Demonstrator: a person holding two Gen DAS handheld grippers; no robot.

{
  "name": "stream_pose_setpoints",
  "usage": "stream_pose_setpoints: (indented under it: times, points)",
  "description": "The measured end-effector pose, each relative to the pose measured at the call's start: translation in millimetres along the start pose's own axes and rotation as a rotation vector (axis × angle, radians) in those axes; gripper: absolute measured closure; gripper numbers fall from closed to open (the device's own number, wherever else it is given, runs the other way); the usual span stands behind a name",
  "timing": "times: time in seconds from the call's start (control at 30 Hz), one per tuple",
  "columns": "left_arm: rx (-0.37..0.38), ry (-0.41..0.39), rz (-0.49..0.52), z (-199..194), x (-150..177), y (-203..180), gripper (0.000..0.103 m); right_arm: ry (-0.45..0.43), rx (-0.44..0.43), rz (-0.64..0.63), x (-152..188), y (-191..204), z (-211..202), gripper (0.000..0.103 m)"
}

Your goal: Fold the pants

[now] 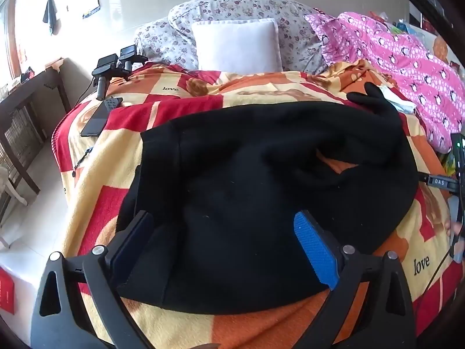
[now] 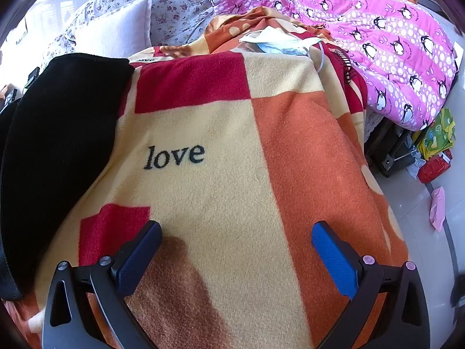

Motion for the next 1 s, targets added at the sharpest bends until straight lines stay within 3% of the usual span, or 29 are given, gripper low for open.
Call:
stream_pose_setpoints:
  times: [0.13, 0.27, 0.47, 0.6, 0.83, 1.0]
  points:
    - [-0.015, -0.034, 0.026, -6, 1, -8, 0.005, -0.002, 0.041, -0.025, 0, -3, 1, 0.001]
    - [-0.001, -0.025, 0.039, -8, 5, -25, 0.005, 0.008, 0.004, 0.005, 6, 1, -9, 0.001]
    - [0.015, -0.025, 0.044, -15, 6, -35, 0.005, -0.116, -0.119, -0.085, 30, 63, -66, 0.001]
    - [0.022, -0.035, 0.037, -19, 4, -38, 0.005, -0.141, -0.286, -0.116, 41, 118, -97, 0.001]
    - [0.041, -0.026, 0.011, -19, 5, -38, 0.005, -0.140, -0.324, -0.215, 41, 176, -108, 0.001]
    - [0.033, -0.023, 0.007, -18, 6, -37, 0.005, -0.120, -0.350, -0.233, 43, 193, -105, 0.001]
Point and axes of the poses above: each gripper's, at about its wrist camera, not at the fingertips, and z roughly the way its jaws point, y to its left, x to its underside, the point moved 9 cm from there along z, roughly the way its jaws point, and after that the axes turned 7 degrees about -x, right-handed, at the moved point
